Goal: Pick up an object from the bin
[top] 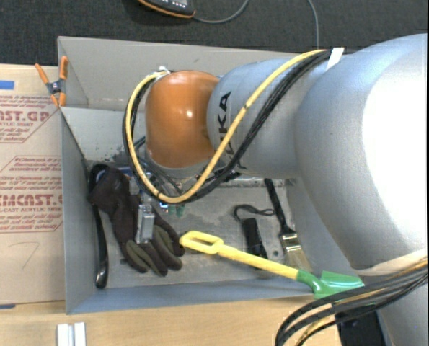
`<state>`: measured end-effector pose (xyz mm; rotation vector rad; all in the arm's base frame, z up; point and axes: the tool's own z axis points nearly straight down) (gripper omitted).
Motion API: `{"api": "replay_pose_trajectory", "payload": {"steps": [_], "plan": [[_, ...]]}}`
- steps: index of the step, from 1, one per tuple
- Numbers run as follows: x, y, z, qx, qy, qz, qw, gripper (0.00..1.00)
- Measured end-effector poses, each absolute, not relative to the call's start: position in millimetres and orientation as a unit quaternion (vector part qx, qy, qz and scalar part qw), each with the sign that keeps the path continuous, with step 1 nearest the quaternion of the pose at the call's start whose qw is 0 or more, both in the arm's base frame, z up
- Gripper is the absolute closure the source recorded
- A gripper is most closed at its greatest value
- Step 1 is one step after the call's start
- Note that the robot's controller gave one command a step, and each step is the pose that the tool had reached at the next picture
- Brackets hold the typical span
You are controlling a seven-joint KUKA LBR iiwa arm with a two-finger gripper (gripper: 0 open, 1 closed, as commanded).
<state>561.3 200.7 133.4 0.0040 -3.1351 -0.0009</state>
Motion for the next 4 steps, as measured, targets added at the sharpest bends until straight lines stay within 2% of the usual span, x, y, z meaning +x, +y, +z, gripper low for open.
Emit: {"api": "replay_pose_trajectory", "payload": {"steps": [1,2,3,4], "plan": [[563.6,200,138,0.000,-1.000,-0.001,0.000,0.00],[534.7,226,70,-0.181,-0.983,-0.001,0.001,0.00],[542.4,225,132,-0.217,-0.976,-0.002,-0.001,0.00],[534.3,225,79,-0.190,-0.982,0.001,0.004,0.00]]}}
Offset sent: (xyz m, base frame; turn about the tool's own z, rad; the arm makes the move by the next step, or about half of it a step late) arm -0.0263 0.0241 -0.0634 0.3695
